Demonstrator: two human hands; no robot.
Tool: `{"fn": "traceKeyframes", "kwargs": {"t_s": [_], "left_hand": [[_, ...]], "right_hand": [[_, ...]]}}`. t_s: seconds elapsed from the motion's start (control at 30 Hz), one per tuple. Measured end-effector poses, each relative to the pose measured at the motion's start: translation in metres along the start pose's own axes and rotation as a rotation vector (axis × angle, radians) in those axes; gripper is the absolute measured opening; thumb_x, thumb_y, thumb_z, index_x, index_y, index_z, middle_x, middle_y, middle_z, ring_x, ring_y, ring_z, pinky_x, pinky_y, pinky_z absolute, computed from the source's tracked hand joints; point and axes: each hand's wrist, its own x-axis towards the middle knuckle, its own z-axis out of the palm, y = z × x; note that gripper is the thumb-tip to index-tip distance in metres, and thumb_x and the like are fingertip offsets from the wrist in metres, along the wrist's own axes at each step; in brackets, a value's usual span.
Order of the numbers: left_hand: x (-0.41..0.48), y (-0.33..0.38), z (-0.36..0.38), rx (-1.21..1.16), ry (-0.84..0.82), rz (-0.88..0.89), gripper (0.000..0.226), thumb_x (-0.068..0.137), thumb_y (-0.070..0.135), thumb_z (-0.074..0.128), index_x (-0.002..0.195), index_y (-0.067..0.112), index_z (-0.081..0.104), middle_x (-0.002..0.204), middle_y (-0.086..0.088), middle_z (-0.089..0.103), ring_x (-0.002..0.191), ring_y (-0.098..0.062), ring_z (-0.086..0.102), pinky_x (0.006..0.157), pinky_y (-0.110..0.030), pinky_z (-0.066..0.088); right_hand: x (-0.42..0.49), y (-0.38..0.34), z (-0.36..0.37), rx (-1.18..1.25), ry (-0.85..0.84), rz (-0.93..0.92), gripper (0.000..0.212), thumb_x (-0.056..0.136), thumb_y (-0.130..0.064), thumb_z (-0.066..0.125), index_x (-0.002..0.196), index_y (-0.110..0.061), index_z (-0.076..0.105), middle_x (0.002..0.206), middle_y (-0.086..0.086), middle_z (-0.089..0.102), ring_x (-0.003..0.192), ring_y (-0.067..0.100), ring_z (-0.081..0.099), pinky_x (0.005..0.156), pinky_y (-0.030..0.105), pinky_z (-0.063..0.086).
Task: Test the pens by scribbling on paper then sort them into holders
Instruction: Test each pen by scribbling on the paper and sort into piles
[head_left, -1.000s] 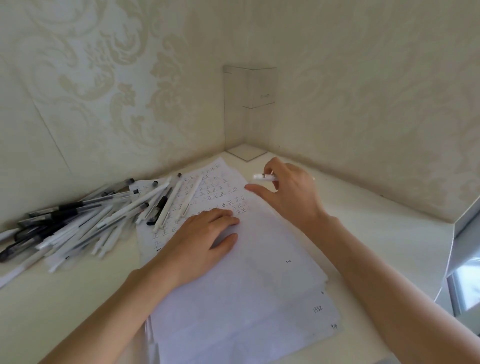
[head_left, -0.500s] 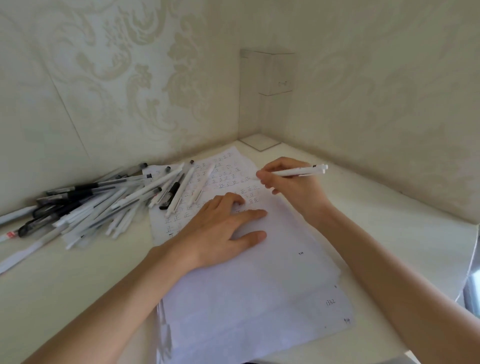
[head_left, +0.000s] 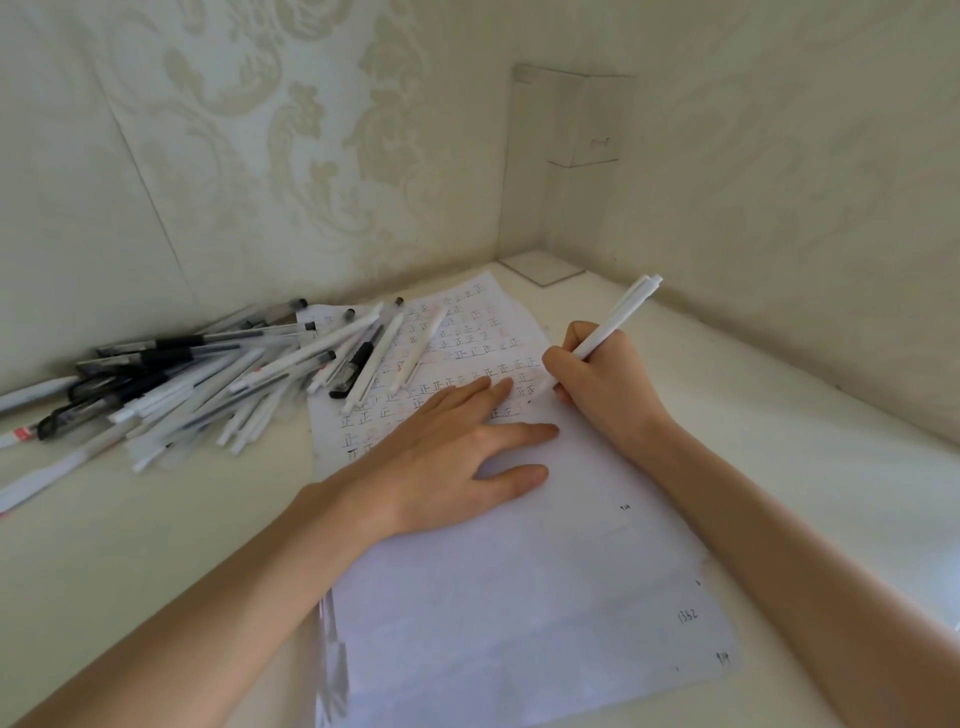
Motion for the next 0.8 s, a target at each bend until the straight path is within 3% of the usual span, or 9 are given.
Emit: {"fn": "traceKeyframes", "kwargs": {"t_s": [0.2, 0.37, 0.6, 0.8], "left_hand": [[-0.0007, -0.0006, 0.0007, 0.009, 0.011, 0.001, 0.046, 0.09, 0.06, 0.029, 0.136, 0.058, 0.022, 0.157, 0.009, -0.001, 0.142, -0.004, -0.007, 0.109, -0.019, -0.004], [0.0006, -0.0014, 0.0011, 0.029, -0.023, 0.009, 0.047, 0.091, 0.059, 0.025, 0.137, 0.057, 0.017, 0.157, 0.009, -0.006, 0.141, -0.003, -0.011, 0.11, -0.02, -0.009], [0.001, -0.0026, 0.003, 0.026, -0.01, 0.01, 0.047, 0.091, 0.058, 0.025, 0.137, 0.056, 0.018, 0.157, 0.008, -0.004, 0.142, -0.005, -0.009, 0.112, -0.022, -0.007], [0.0008, -0.004, 0.0038, 0.017, -0.002, 0.017, 0.047, 0.091, 0.058, 0.027, 0.137, 0.055, 0.02, 0.157, 0.008, -0.003, 0.142, -0.005, -0.009, 0.113, -0.022, -0.006]], "right_hand": [[0.0017, 0.0019, 0.0005, -0.023, 0.021, 0.004, 0.021, 0.082, -0.008, 0.052, 0.068, -0.011, 0.037, 0.066, 0.009, 0.038, 0.06, 0.017, 0.033, 0.042, 0.017, 0.025], [0.0, 0.0012, -0.0006, -0.033, -0.004, 0.002, 0.03, 0.082, -0.007, 0.052, 0.061, -0.014, 0.032, 0.059, 0.004, 0.035, 0.054, 0.014, 0.031, 0.041, 0.017, 0.025], [0.0013, 0.0017, 0.0002, -0.02, 0.015, 0.009, 0.027, 0.083, -0.007, 0.051, 0.064, -0.012, 0.033, 0.061, 0.006, 0.036, 0.053, 0.013, 0.031, 0.042, 0.016, 0.026], [-0.0001, -0.0003, -0.0003, -0.003, 0.003, 0.019, 0.03, 0.08, -0.005, 0.053, 0.058, -0.013, 0.034, 0.049, -0.002, 0.041, 0.04, 0.004, 0.035, 0.04, 0.014, 0.029]]}}
